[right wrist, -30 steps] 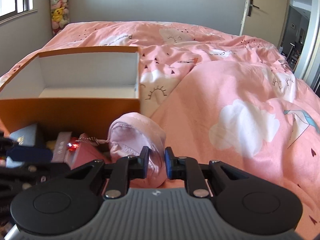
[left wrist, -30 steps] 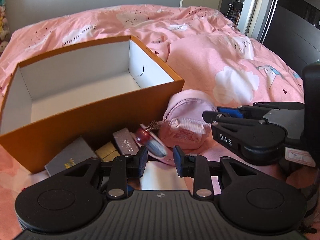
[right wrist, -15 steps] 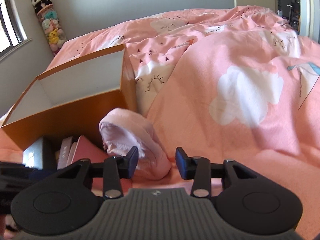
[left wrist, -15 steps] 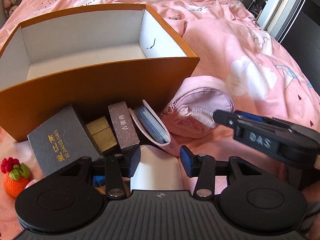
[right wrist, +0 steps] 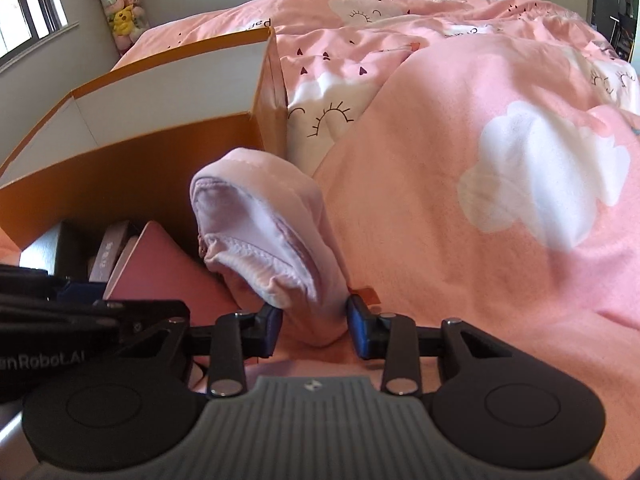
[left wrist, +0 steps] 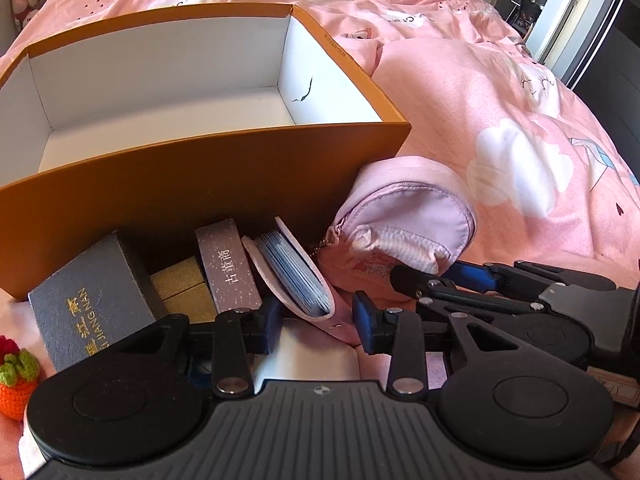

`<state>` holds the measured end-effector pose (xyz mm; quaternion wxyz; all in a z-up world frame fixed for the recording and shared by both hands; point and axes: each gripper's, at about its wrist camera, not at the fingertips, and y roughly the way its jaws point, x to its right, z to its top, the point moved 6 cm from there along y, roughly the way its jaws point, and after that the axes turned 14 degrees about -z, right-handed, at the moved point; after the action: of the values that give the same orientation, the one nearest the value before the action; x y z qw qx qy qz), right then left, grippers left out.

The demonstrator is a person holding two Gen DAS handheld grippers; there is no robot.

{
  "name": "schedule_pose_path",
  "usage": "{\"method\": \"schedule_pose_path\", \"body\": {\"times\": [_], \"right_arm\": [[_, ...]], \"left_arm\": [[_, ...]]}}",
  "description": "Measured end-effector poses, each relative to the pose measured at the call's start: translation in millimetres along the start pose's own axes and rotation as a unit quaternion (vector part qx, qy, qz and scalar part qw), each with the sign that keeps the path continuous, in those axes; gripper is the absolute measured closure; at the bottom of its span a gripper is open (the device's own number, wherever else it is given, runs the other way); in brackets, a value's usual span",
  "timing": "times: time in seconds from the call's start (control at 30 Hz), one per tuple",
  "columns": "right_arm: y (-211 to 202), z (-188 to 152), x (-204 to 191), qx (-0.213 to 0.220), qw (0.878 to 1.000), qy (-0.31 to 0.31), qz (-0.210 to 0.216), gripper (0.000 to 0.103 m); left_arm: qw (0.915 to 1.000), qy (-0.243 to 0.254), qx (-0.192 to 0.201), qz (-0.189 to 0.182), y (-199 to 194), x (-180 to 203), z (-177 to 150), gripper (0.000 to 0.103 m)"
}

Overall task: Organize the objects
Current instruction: 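Grasp the pink card holder with the left gripper while the right gripper holds the pouch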

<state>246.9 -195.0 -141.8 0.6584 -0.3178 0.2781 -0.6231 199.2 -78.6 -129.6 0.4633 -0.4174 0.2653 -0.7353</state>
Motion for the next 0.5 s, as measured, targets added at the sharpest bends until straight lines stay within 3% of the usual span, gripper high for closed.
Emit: {"method": "schedule_pose_path", "body": {"times": [0.23,0.5], "right_arm": [[-27,0,-5,0.066,0.998,-0.016,-0.005,0.081],[-101,15,-14,0.132,0.991,-0.018,-0.005,0.085]], "left_arm": [[0.9993,0.005,0.036,-0.012,-18,5,4,0.068],[0.9926,0.022,0.116,-0.031,-88,15,13,0.079]]}}
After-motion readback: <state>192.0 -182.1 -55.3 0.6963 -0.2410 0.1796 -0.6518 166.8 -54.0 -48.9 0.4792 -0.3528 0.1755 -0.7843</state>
